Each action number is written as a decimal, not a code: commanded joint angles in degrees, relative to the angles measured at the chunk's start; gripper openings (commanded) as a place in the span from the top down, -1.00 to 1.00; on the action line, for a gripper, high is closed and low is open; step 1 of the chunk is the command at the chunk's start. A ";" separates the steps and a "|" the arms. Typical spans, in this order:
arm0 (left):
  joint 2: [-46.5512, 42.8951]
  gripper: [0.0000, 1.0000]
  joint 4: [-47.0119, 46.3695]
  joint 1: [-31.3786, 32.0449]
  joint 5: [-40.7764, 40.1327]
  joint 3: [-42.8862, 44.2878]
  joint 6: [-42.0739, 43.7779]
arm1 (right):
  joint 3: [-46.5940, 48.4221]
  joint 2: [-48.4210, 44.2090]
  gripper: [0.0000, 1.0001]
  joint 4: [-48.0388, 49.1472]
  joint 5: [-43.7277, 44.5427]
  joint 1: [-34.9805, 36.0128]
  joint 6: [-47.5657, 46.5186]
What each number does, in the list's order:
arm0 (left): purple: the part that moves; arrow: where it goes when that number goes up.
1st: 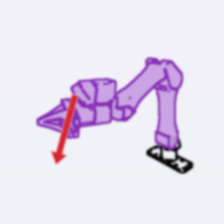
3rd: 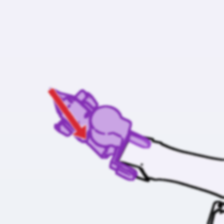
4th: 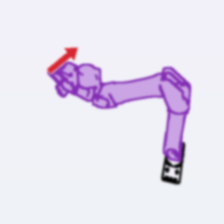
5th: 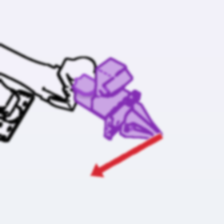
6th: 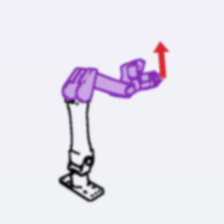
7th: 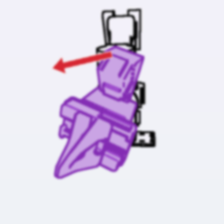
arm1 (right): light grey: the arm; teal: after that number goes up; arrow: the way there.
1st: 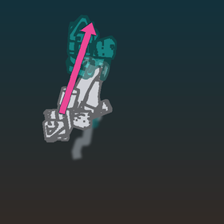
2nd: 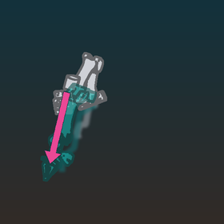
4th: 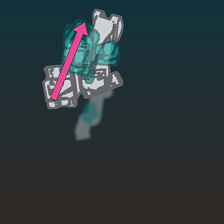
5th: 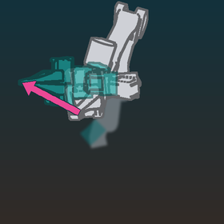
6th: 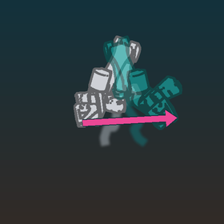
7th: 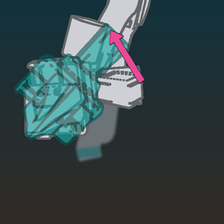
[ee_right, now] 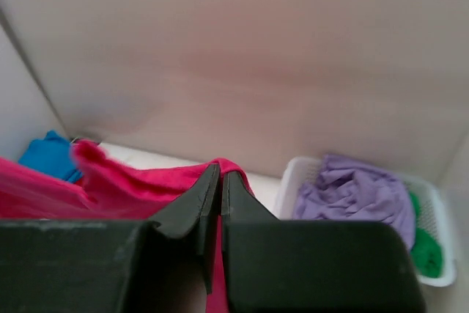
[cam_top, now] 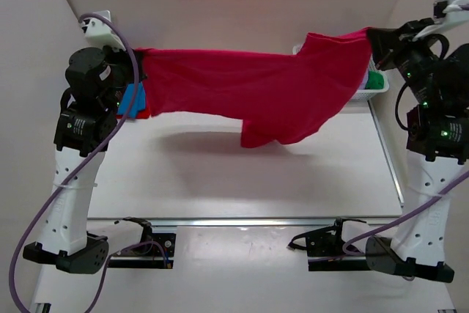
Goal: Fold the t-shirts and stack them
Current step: Flatten out the tshirt
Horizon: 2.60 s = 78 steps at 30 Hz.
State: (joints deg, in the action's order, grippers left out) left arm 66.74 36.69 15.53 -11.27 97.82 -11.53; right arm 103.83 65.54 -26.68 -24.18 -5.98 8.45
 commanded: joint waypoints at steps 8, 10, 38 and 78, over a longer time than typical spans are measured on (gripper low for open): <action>-7.23 1.00 -3.55 0.02 -10.70 2.47 6.17 | 4.89 -3.83 1.00 5.67 -6.75 -2.99 0.69; -7.85 1.00 -3.55 0.29 -10.88 2.81 5.91 | 5.15 -4.45 0.99 6.20 -7.98 -3.25 2.00; 4.35 1.00 3.65 -7.89 9.16 -5.45 -1.48 | 28.09 23.13 1.00 -13.76 2.74 7.65 -4.40; -2.41 1.00 -9.72 -7.09 14.95 0.00 -7.46 | 7.17 2.84 1.00 19.56 -21.43 -4.57 10.45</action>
State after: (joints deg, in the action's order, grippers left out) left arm 64.45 28.80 9.06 1.15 97.08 -18.57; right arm 110.89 67.59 -14.24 -41.15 -9.72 16.12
